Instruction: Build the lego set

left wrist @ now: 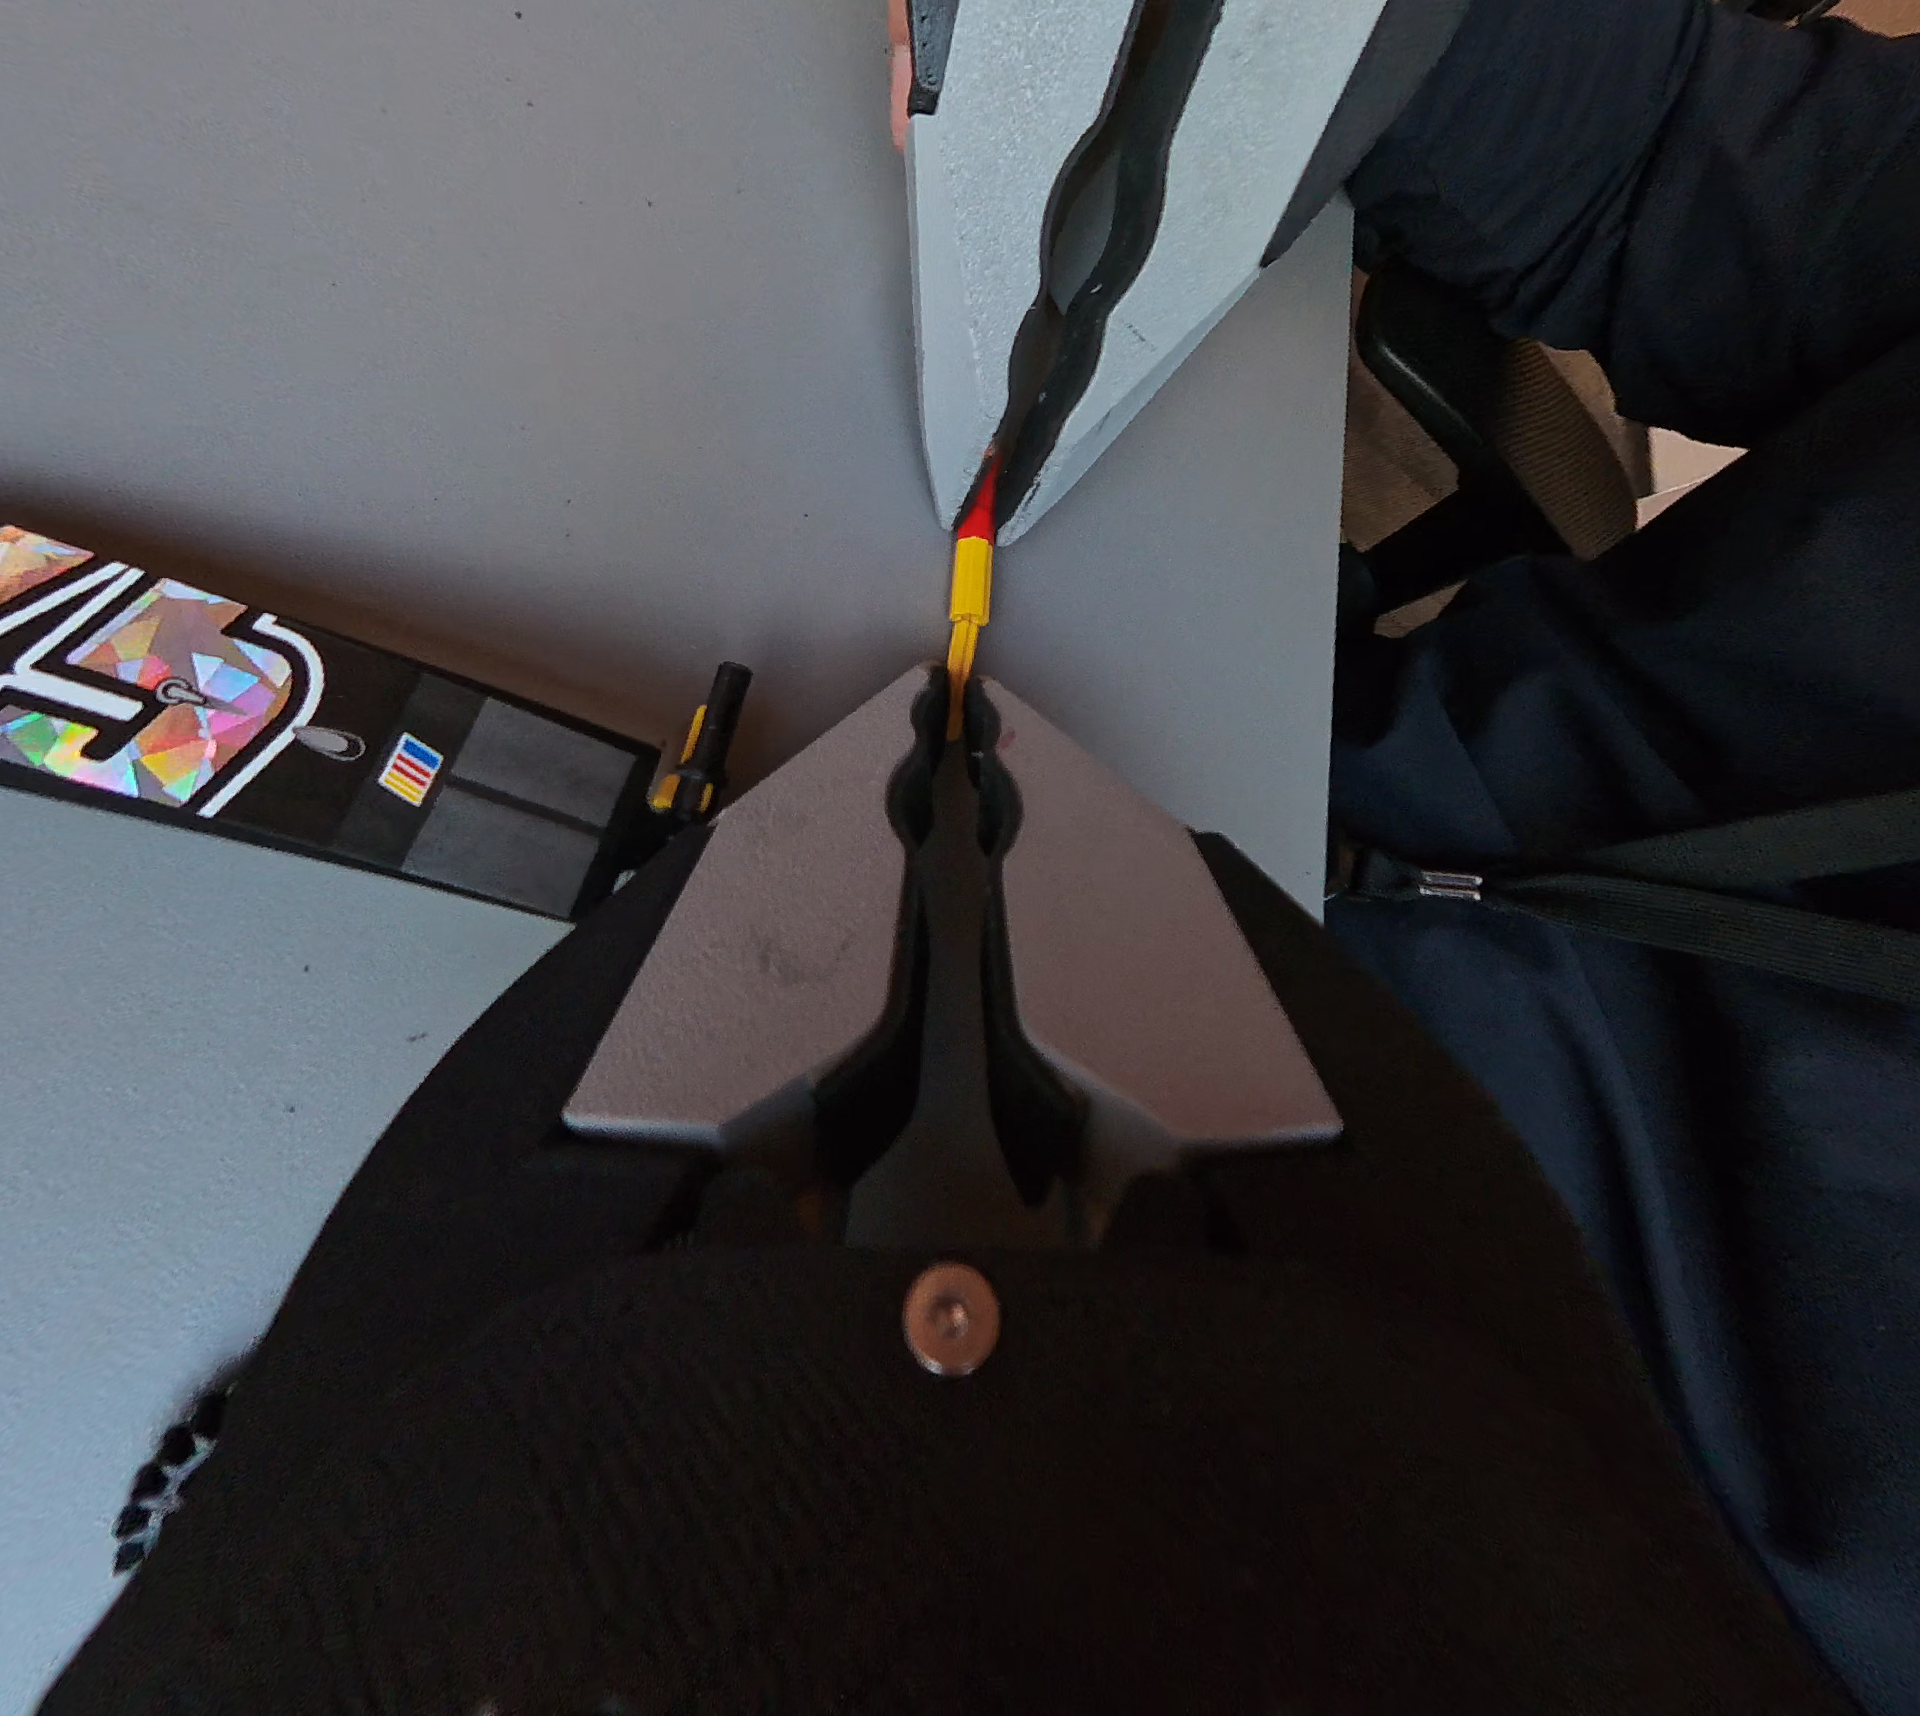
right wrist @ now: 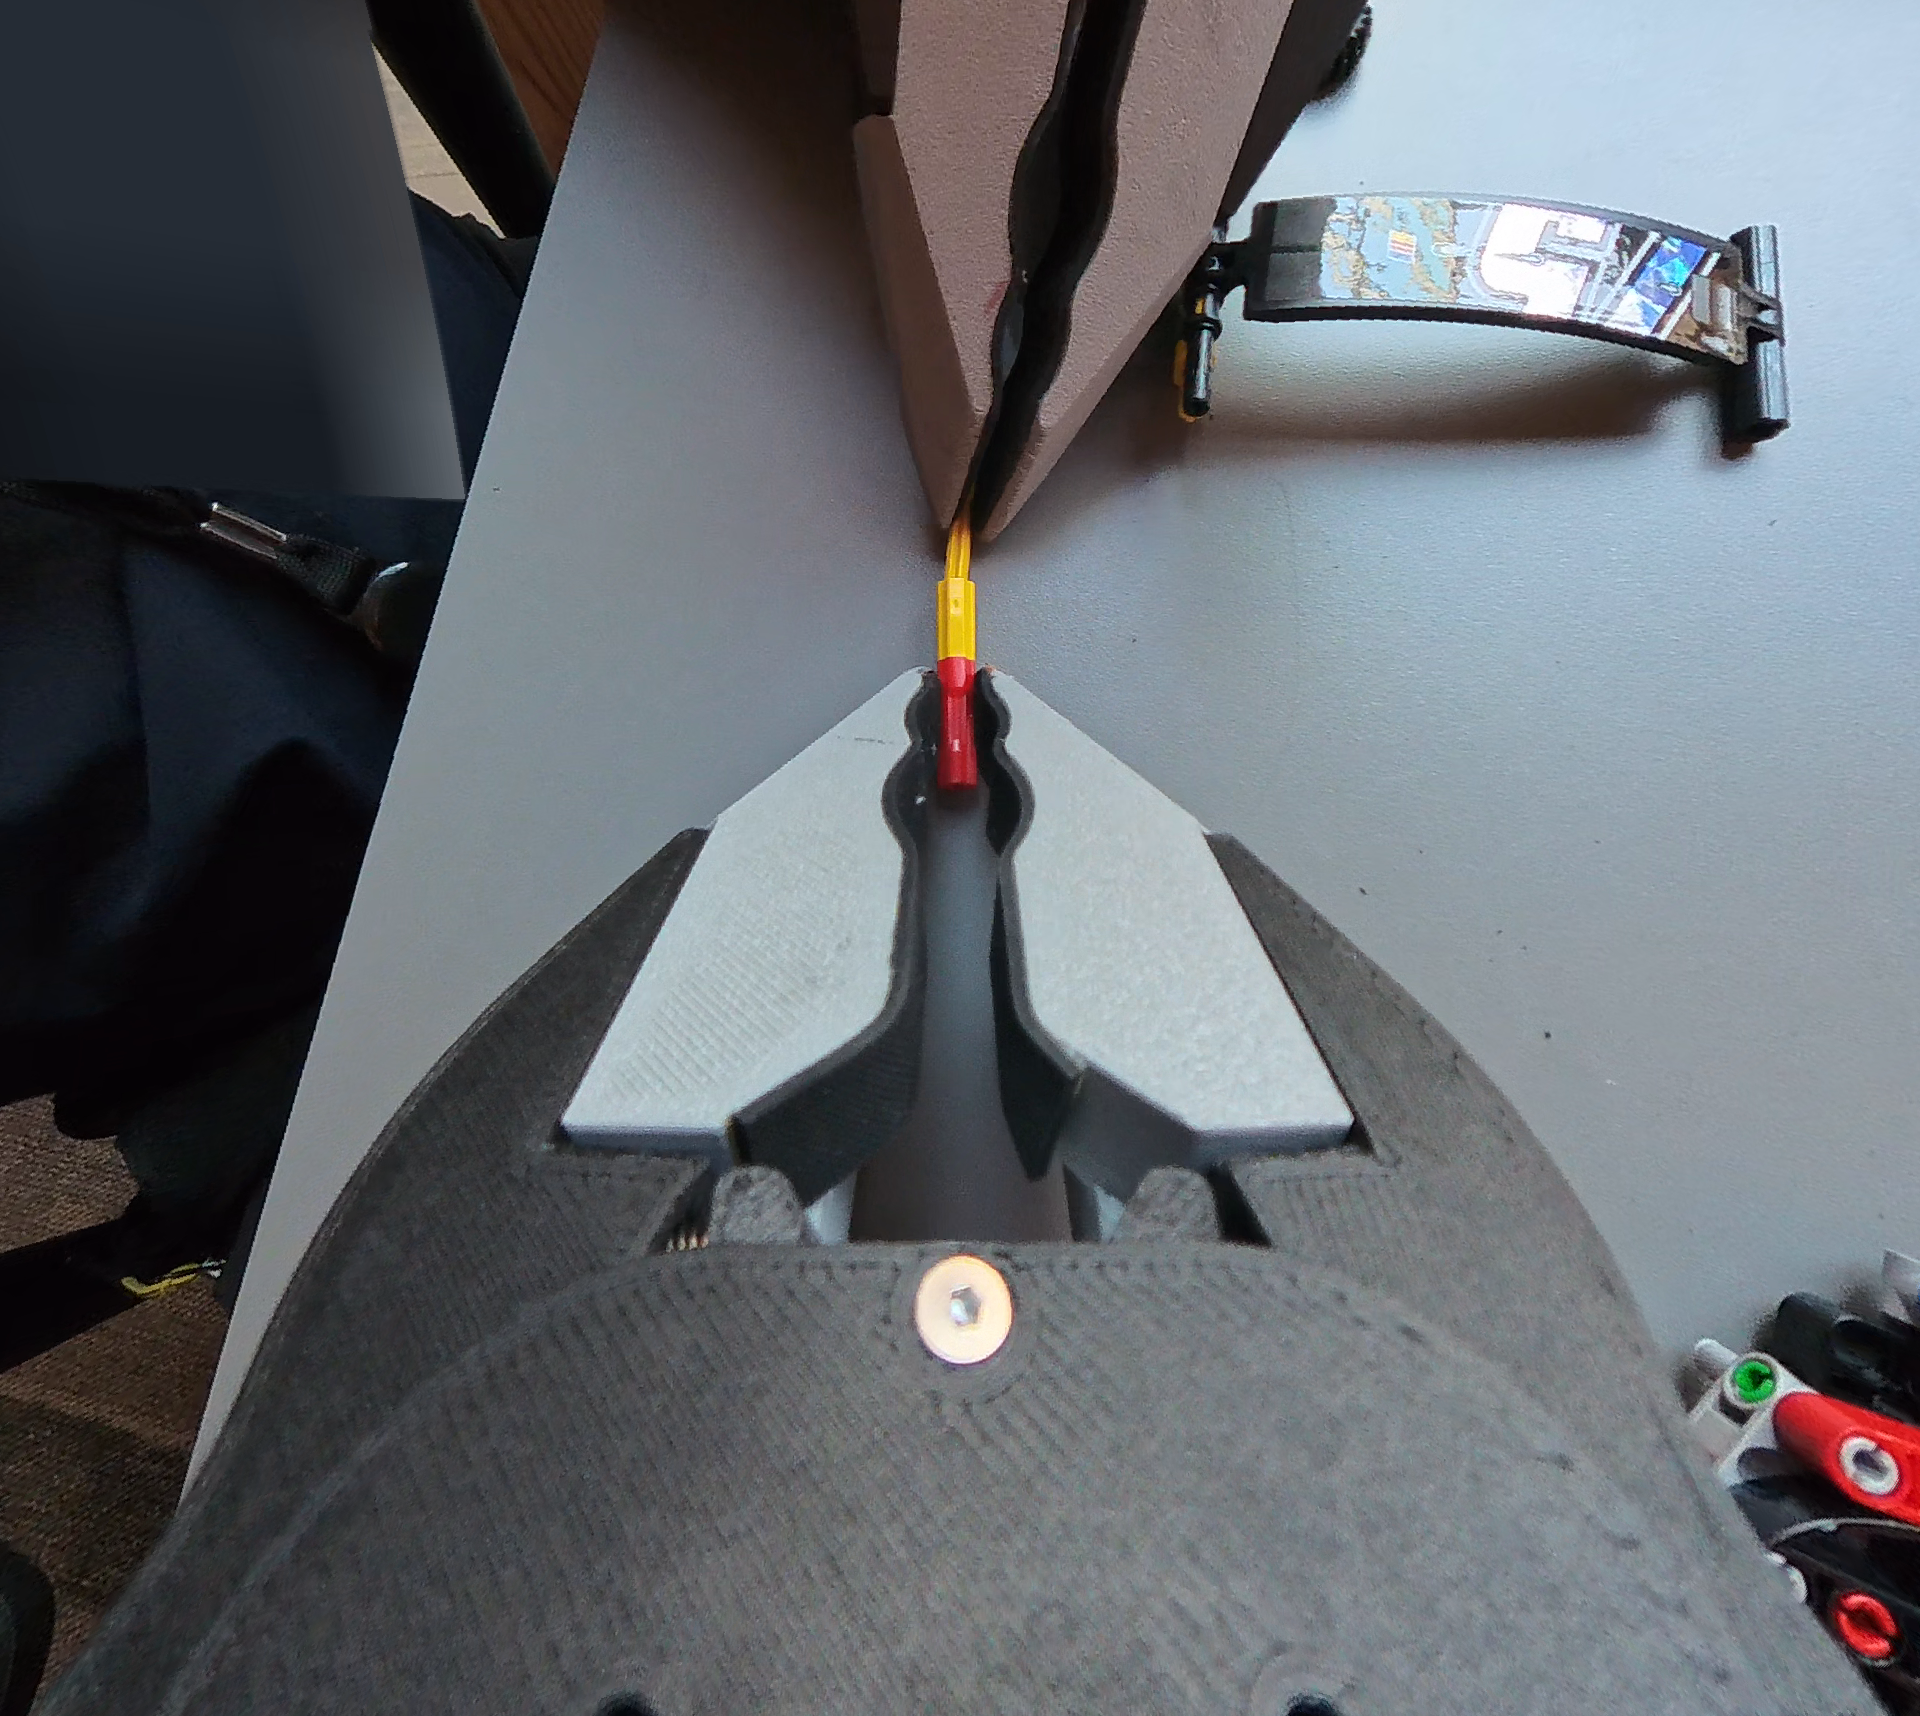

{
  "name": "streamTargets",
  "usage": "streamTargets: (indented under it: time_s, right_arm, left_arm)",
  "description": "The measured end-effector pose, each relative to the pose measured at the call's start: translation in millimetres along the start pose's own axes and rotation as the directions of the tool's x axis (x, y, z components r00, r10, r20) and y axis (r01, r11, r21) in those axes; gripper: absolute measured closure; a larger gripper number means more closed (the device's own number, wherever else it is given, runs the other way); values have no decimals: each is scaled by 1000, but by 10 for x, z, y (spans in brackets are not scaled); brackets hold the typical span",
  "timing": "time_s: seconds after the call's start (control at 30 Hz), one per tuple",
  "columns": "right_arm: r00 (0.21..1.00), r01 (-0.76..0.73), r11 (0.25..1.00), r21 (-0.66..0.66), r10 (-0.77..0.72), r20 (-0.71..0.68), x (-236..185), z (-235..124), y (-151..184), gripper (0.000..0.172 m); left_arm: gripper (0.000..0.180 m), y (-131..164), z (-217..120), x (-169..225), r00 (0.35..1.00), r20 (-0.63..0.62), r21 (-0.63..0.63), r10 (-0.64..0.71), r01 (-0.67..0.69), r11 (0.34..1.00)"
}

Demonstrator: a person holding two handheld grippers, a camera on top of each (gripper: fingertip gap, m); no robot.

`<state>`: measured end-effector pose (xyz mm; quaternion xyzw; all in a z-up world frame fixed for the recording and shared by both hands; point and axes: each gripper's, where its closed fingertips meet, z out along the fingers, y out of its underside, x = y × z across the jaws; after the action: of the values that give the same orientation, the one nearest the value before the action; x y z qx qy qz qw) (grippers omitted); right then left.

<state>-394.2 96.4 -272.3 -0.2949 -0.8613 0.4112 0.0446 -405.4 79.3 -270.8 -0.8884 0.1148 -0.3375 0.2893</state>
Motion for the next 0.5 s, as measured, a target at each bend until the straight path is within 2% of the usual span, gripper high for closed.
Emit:
streamTargets:
  time_s: [0.5]
  right_arm:
    - [1000,-4,1000,0,4,2,0,2,-1,168]
  left_arm:
    - [180,3,6,20,997,-50,-1,-59,59,998]
